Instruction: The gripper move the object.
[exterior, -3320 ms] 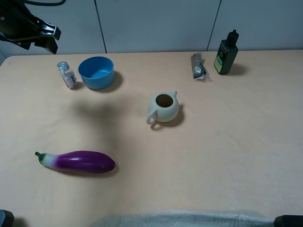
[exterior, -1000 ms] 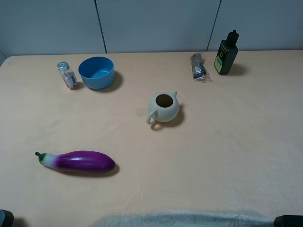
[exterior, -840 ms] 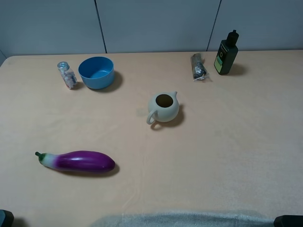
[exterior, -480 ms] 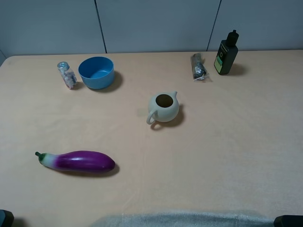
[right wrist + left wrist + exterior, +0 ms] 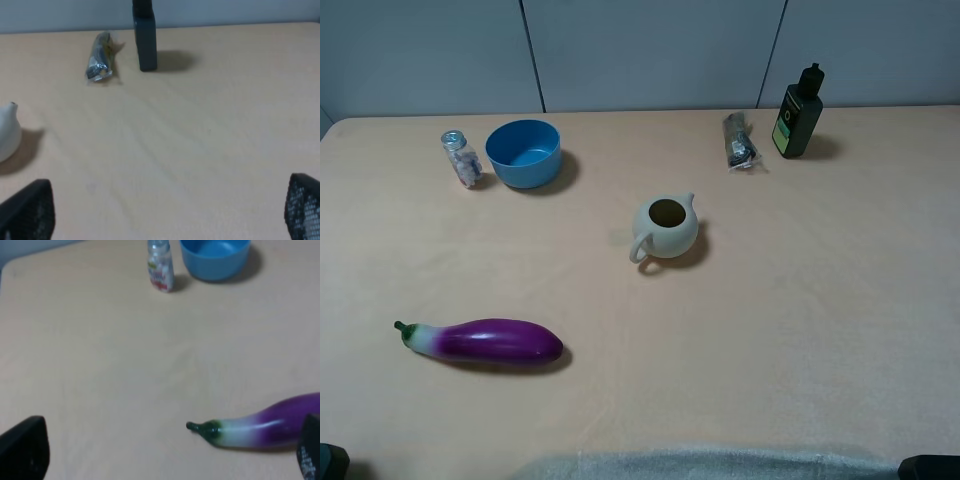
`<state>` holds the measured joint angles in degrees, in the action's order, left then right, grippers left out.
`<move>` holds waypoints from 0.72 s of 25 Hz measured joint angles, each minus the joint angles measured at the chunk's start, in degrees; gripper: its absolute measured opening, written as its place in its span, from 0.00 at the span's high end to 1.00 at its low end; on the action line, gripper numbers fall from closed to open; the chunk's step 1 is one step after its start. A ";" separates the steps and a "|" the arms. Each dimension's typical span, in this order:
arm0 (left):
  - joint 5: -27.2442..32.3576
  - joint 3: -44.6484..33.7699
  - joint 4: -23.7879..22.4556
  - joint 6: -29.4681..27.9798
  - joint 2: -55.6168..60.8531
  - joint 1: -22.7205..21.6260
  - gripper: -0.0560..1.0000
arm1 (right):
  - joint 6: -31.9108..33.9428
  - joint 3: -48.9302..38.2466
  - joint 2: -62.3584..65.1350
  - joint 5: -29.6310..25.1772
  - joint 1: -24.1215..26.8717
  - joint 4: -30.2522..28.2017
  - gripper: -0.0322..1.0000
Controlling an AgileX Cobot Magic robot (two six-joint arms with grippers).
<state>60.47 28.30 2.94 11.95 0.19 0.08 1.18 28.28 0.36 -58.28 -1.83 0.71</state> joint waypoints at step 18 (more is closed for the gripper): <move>0.05 0.00 -0.04 0.00 0.04 0.00 0.01 | 0.00 0.00 0.00 0.07 0.00 0.00 0.30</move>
<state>60.52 28.30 2.90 11.95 0.23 0.08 1.18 28.28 0.36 -58.21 -1.83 0.71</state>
